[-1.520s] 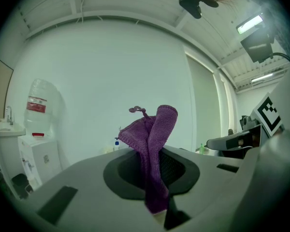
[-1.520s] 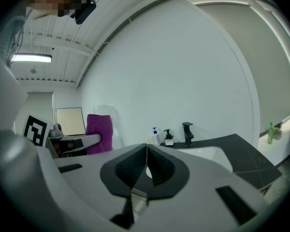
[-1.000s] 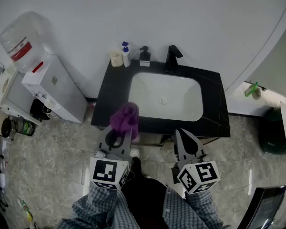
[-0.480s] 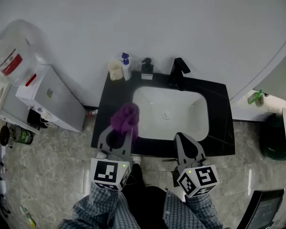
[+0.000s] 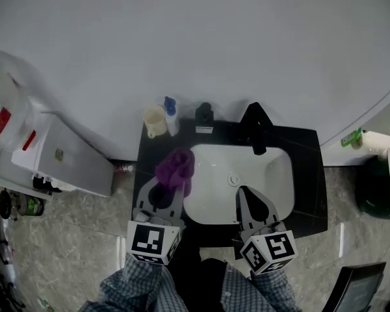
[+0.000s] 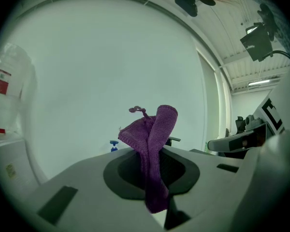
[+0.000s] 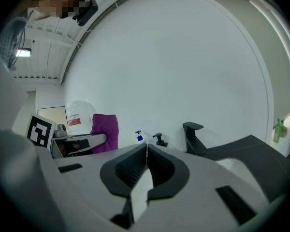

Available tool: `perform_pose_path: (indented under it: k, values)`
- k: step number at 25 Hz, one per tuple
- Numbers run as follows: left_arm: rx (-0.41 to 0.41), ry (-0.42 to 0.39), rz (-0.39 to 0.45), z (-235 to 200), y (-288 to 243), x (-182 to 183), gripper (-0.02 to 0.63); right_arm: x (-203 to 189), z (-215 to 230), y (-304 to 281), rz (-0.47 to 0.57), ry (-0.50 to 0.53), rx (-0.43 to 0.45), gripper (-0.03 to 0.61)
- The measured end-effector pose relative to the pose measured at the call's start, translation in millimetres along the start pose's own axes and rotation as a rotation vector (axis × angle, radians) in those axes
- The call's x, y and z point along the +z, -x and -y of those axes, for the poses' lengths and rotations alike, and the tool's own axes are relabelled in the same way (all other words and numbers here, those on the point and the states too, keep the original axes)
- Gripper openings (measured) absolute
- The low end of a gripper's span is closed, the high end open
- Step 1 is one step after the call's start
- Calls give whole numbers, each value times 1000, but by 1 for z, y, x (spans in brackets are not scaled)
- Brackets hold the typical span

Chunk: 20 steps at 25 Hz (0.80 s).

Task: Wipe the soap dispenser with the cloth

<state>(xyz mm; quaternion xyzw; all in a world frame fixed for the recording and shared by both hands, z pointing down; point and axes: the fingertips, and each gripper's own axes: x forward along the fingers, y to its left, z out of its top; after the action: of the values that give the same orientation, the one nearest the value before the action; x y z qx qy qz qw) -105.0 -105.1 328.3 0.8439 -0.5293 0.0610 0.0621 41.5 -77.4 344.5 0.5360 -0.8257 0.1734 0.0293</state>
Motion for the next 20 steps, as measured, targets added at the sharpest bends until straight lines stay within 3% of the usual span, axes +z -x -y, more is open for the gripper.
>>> perform_pose_path:
  k: [7,20]
  values:
    - [-12,20,-24,-31,-43,-10,60,-8,10,-39,-50,-9,-27,18]
    - [68,-8,-10,-69,-129,-11,60,-31,44,-70,-145,-37,-3,18]
